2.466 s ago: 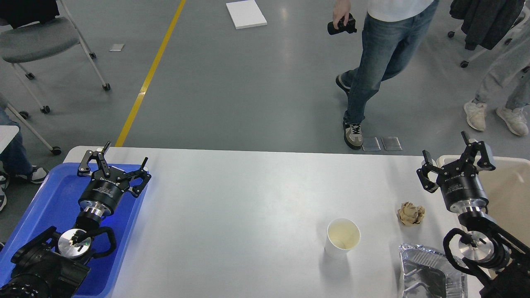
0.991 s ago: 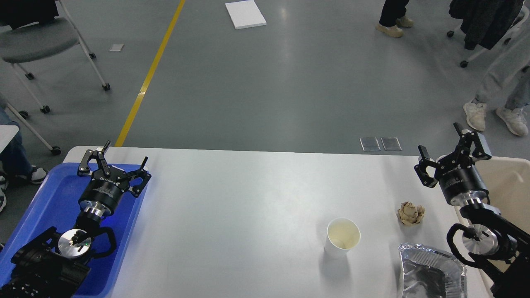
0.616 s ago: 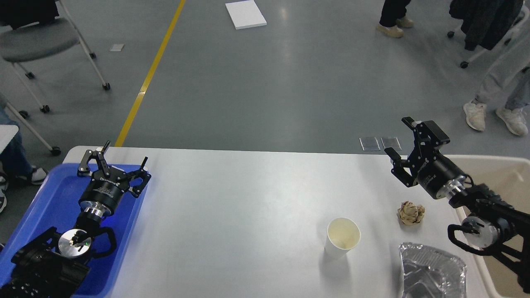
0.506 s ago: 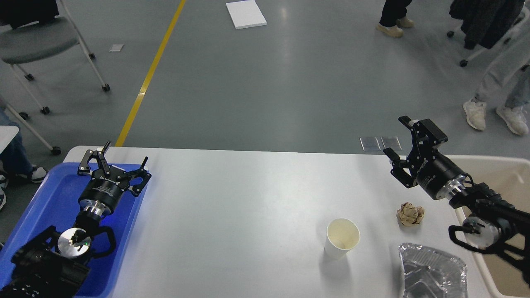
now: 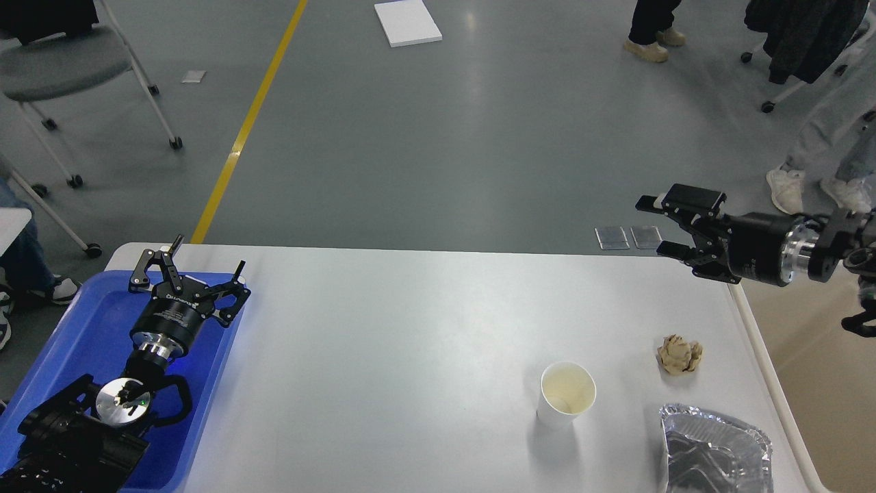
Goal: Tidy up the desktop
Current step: 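Raise the right gripper up and away from the table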
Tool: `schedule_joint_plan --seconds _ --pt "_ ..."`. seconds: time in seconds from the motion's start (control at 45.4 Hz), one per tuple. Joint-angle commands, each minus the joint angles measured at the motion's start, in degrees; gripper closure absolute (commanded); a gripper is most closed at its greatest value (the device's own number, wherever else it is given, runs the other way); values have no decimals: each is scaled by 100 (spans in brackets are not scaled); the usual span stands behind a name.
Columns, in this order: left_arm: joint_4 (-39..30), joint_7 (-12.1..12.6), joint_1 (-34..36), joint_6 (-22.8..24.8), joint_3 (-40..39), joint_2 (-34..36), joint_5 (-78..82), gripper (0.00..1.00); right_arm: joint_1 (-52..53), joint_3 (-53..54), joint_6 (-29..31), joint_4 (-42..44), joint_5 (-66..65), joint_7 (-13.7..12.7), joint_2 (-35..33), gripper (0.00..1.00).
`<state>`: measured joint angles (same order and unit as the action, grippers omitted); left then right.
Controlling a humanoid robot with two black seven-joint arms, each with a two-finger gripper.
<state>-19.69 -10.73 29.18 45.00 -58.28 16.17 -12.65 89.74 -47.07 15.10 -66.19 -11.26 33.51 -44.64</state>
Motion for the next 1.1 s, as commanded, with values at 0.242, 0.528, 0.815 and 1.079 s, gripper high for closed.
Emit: schedule_joint_plan --seconds 0.242,0.528,0.815,1.079 --pt "0 0 -9 0 0 0 -1 0 3417 -2912 2990 -17 -876 -3 1079 0" --pt "0 0 -9 0 0 0 -1 0 4490 -3818 2990 -52 -1273 -12 2415 0" --pt "0 0 -9 0 0 0 -1 0 4912 -3441 2990 -535 -1150 -12 3110 0" --pt "0 0 0 0 0 0 -1 0 5282 -3423 2990 -826 -1036 -20 3145 0"
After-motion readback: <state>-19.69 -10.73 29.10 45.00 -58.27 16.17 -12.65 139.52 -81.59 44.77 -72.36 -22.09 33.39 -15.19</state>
